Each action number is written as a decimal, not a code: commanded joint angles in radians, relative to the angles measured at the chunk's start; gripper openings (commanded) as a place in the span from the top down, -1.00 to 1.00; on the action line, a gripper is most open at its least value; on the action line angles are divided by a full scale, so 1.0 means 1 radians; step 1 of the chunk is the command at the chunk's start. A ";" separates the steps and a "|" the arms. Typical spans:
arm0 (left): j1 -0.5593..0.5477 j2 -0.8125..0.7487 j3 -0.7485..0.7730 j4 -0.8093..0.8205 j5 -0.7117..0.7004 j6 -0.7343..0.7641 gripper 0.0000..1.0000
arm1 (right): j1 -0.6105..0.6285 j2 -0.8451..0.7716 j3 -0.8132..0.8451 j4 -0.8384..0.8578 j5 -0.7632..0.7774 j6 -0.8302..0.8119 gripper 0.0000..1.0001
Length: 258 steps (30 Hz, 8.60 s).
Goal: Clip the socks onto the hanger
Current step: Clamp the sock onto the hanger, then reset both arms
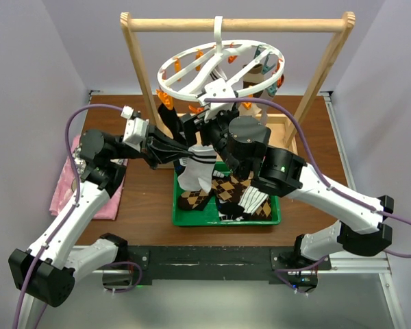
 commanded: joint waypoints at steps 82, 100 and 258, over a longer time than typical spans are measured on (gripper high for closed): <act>0.086 0.153 0.120 0.111 -0.104 -0.125 1.00 | -0.110 -0.186 -0.166 0.208 -0.334 0.219 0.77; 0.101 0.250 0.233 0.328 0.177 -0.383 1.00 | -0.146 -0.172 -0.197 0.224 -0.494 0.241 0.79; 0.130 0.176 0.279 -0.693 -0.642 0.290 -0.66 | -0.150 -0.471 -0.611 -0.086 0.029 0.239 -0.97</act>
